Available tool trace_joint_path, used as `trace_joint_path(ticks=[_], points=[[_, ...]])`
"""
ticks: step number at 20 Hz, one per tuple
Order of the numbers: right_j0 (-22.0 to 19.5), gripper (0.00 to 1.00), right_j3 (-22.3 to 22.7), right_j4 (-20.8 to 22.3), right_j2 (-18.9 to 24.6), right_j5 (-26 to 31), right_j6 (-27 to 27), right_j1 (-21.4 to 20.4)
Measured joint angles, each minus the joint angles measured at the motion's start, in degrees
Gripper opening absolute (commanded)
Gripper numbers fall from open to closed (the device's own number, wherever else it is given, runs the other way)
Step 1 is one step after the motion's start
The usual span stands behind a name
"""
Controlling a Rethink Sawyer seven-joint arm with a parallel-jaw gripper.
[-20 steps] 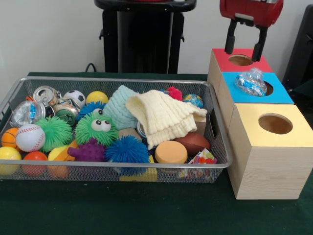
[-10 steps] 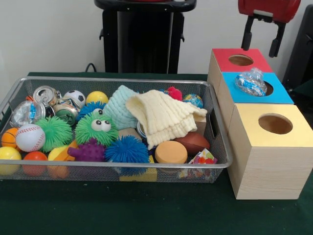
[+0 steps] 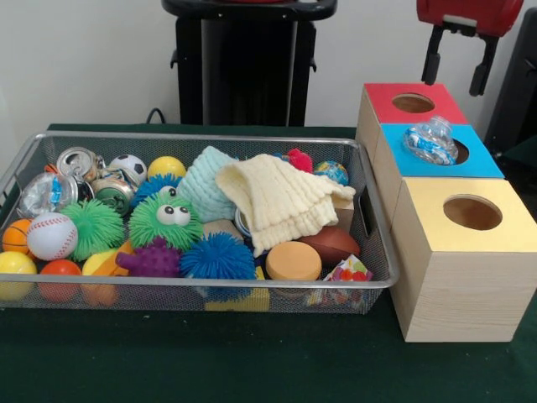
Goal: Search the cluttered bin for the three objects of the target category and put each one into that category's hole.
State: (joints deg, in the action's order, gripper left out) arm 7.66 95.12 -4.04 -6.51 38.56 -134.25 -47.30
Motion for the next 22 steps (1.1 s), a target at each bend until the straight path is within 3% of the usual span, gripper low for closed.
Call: trace_joint_path(ticks=[22], points=[[-1.33,1.00,0.00,-0.27,-0.02,0.00,0.00,-1.13]])
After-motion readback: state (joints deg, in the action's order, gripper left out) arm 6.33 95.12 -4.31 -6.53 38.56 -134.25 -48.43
